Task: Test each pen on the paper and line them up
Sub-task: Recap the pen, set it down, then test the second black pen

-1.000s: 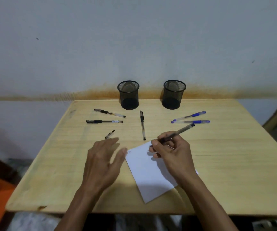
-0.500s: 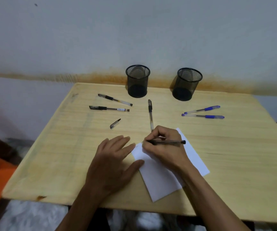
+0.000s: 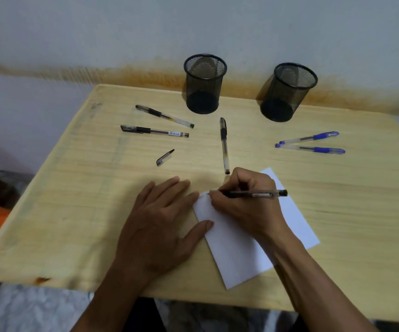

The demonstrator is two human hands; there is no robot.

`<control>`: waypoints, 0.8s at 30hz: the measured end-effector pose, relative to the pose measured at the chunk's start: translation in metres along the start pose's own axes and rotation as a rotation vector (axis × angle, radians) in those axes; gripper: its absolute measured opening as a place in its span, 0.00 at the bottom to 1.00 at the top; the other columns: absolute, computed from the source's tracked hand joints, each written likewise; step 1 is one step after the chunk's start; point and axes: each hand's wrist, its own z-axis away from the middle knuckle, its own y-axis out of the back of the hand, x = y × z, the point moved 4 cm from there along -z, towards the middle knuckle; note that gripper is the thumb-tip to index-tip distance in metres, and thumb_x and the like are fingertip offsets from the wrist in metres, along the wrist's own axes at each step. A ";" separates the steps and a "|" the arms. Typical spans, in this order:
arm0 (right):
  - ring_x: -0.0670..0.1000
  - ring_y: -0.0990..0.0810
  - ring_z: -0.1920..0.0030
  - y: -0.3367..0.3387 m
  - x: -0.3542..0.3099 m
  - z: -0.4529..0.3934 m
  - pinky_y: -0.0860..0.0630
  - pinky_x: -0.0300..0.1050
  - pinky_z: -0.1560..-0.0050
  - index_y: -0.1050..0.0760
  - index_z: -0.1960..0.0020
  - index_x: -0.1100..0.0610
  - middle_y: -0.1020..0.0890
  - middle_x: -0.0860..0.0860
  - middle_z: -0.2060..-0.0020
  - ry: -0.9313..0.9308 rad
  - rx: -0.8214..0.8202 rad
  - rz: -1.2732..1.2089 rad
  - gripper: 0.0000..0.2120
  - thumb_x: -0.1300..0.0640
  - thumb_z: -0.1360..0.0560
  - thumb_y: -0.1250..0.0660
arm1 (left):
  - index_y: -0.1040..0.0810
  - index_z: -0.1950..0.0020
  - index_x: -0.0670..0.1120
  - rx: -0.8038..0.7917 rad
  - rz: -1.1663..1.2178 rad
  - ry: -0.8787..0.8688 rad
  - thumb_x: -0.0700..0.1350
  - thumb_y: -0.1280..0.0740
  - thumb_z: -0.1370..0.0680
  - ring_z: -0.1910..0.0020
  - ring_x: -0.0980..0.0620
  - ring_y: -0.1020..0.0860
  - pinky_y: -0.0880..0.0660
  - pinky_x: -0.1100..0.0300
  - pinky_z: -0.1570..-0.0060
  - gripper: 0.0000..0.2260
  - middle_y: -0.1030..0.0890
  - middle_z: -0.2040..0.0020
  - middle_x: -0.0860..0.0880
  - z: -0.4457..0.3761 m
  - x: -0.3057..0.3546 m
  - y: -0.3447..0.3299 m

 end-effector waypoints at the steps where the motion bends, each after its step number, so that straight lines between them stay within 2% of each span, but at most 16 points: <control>1: 0.44 0.24 0.71 -0.001 0.000 0.000 0.26 0.43 0.70 0.24 0.69 0.52 0.21 0.46 0.74 0.015 0.002 0.011 0.09 0.53 0.37 0.24 | 0.20 0.36 0.51 0.001 0.003 0.001 0.66 0.38 0.25 0.28 0.51 0.30 0.35 0.44 0.29 0.25 0.24 0.30 0.50 0.000 0.000 0.000; 5: 0.43 0.25 0.73 -0.002 -0.001 -0.001 0.31 0.38 0.71 0.27 0.71 0.52 0.24 0.42 0.77 0.054 0.013 0.053 0.11 0.55 0.38 0.24 | 0.20 0.36 0.51 -0.001 0.010 0.005 0.66 0.38 0.25 0.29 0.51 0.29 0.35 0.43 0.30 0.26 0.24 0.31 0.50 0.000 0.001 0.000; 9: 0.43 0.27 0.73 -0.002 0.000 -0.001 0.33 0.36 0.71 0.28 0.71 0.55 0.26 0.43 0.77 0.057 0.012 0.060 0.12 0.56 0.39 0.25 | 0.20 0.36 0.50 0.002 0.010 0.007 0.65 0.36 0.25 0.29 0.51 0.29 0.34 0.43 0.30 0.25 0.24 0.31 0.49 0.000 0.001 0.001; 12: 0.44 0.29 0.73 -0.002 0.001 -0.001 0.33 0.39 0.72 0.29 0.72 0.54 0.26 0.45 0.77 0.046 0.003 0.051 0.11 0.56 0.39 0.26 | 0.20 0.36 0.50 -0.003 0.008 0.006 0.65 0.36 0.25 0.28 0.51 0.30 0.35 0.43 0.30 0.25 0.24 0.31 0.50 0.000 0.001 0.000; 16: 0.43 0.30 0.73 -0.001 0.003 -0.001 0.33 0.40 0.71 0.31 0.72 0.47 0.26 0.44 0.77 0.015 0.019 0.004 0.14 0.56 0.38 0.26 | 0.20 0.36 0.51 -0.005 0.014 0.007 0.65 0.36 0.25 0.28 0.51 0.30 0.35 0.43 0.30 0.25 0.24 0.31 0.50 0.000 0.002 0.001; 19: 0.43 0.30 0.73 -0.002 0.002 -0.001 0.33 0.42 0.72 0.30 0.72 0.51 0.25 0.48 0.77 0.027 0.005 0.016 0.12 0.56 0.39 0.26 | 0.20 0.36 0.51 -0.011 0.011 0.010 0.65 0.37 0.25 0.28 0.51 0.30 0.35 0.42 0.30 0.25 0.24 0.31 0.49 0.000 0.002 0.001; 22: 0.43 0.29 0.73 -0.001 0.002 -0.001 0.32 0.44 0.72 0.30 0.72 0.49 0.24 0.47 0.76 0.017 0.010 0.011 0.13 0.57 0.38 0.26 | 0.20 0.36 0.51 -0.015 0.014 0.016 0.66 0.37 0.25 0.28 0.51 0.30 0.35 0.42 0.30 0.25 0.24 0.30 0.50 0.000 0.002 0.001; 24: 0.45 0.29 0.72 -0.001 0.003 -0.001 0.31 0.48 0.72 0.30 0.72 0.52 0.23 0.52 0.75 0.004 0.000 0.007 0.13 0.57 0.38 0.25 | 0.20 0.36 0.51 -0.017 0.015 0.018 0.66 0.37 0.25 0.28 0.51 0.30 0.35 0.43 0.29 0.25 0.24 0.30 0.50 0.000 0.002 0.002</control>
